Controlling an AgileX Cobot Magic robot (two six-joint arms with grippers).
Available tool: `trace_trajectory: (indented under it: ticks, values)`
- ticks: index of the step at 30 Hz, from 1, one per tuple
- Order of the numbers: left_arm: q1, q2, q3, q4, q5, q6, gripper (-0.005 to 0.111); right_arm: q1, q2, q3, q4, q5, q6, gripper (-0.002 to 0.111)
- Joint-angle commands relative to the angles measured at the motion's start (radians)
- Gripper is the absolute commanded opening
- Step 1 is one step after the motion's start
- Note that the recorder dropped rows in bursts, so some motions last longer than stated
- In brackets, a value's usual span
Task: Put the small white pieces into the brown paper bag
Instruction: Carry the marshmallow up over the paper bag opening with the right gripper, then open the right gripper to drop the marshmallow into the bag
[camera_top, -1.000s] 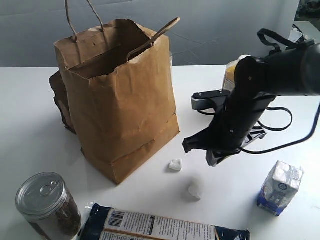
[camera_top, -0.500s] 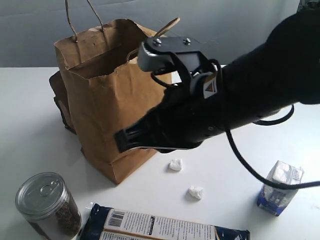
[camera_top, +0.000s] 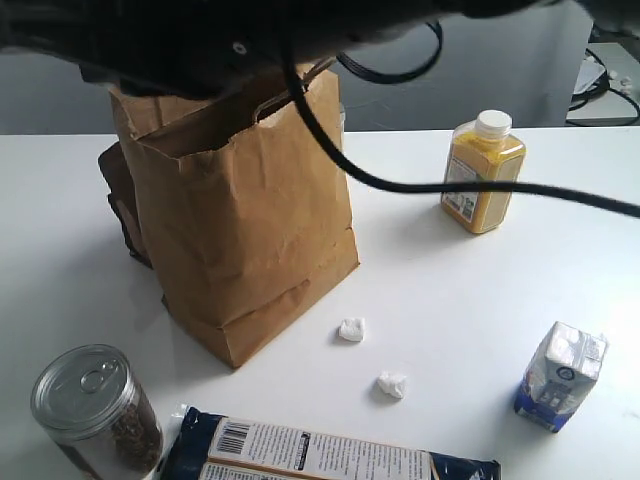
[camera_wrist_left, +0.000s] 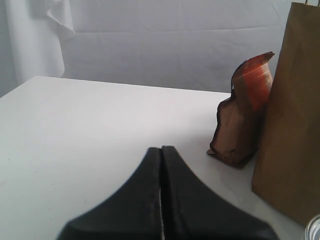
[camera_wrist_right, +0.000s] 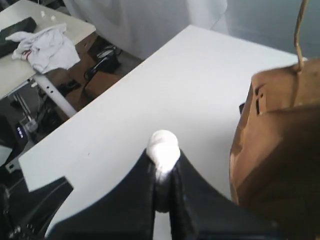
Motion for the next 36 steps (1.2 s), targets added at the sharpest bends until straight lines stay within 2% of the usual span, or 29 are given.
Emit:
trace_trajectory:
  ticks: [1,4,8,11,17,19,26,31,36]
  values:
    - [-0.007,-0.003,0.004,-0.008,-0.006,-0.004,0.0,-0.026,0.092,-0.118,-0.238,0.014,0.235,0.0]
    - [-0.007,-0.003,0.004,-0.008,-0.006,-0.004,0.0,-0.054,0.144,-0.173,-0.39,0.087,0.392,0.0]
    - [-0.007,-0.003,0.004,-0.008,-0.006,-0.004,0.0,-0.091,0.189,-0.212,-0.419,0.159,0.412,0.001]
    - [-0.007,-0.003,0.004,-0.008,-0.006,-0.004,0.0,-0.093,0.195,-0.213,-0.431,0.163,0.412,0.009]
    - [-0.007,-0.003,0.004,-0.008,-0.006,-0.004,0.0,-0.093,0.199,-0.213,-0.433,0.162,0.416,0.045]
    - [-0.007,-0.003,0.004,-0.008,-0.006,-0.004,0.0,-0.093,0.199,-0.213,-0.433,0.162,0.416,0.048]
    - [-0.007,-0.003,0.004,-0.008,-0.006,-0.004,0.0,-0.093,0.199,-0.213,-0.442,0.181,0.416,0.049]
    - [-0.007,-0.003,0.004,-0.008,-0.006,-0.004,0.0,-0.093,0.199,-0.213,-0.455,0.189,0.416,0.068]
    - [-0.007,-0.003,0.004,-0.008,-0.006,-0.004,0.0,-0.093,0.199,-0.213,-0.456,0.189,0.416,0.077]
